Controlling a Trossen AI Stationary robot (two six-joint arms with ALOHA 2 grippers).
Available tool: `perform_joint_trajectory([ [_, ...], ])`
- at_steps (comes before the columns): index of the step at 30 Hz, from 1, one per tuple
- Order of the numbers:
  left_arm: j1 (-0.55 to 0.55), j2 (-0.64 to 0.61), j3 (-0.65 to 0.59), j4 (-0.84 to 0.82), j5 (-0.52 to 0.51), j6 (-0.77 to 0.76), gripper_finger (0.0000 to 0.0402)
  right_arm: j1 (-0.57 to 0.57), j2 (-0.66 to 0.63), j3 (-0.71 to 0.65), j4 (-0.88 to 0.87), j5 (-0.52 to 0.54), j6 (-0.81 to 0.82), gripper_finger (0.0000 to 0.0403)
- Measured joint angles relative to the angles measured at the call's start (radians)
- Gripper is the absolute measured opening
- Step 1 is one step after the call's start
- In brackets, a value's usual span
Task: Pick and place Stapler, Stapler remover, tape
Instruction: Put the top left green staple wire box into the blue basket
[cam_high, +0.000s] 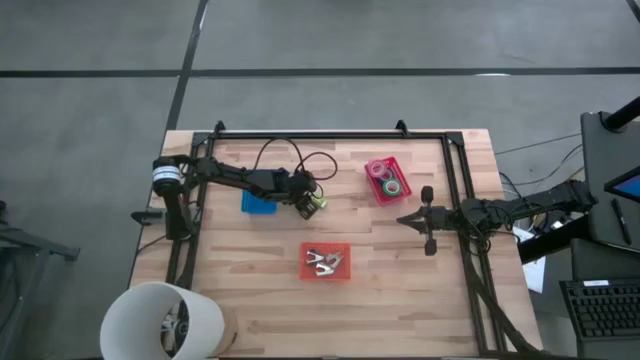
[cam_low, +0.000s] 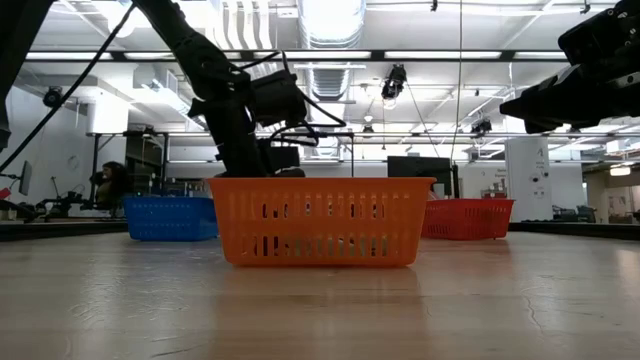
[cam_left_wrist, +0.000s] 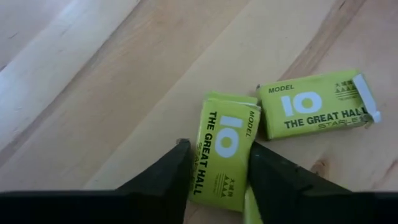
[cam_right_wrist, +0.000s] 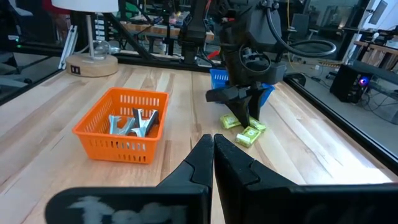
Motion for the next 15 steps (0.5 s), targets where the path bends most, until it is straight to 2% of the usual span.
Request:
perform_joint_trajectory([
  [7, 0.0, -0.038, -0.002, -0.004, -0.003, 0.009, 0.0107, 0.0, 0.0, 0.0, 0.0, 0.0, -0.001, 0.0008],
  [15, 0.0, -0.048, 0.0, -0.01, -0.006, 0.01, 0.0125, 0.0, 0.0, 0.0, 0.0, 0.0, -0.001, 0.0008],
])
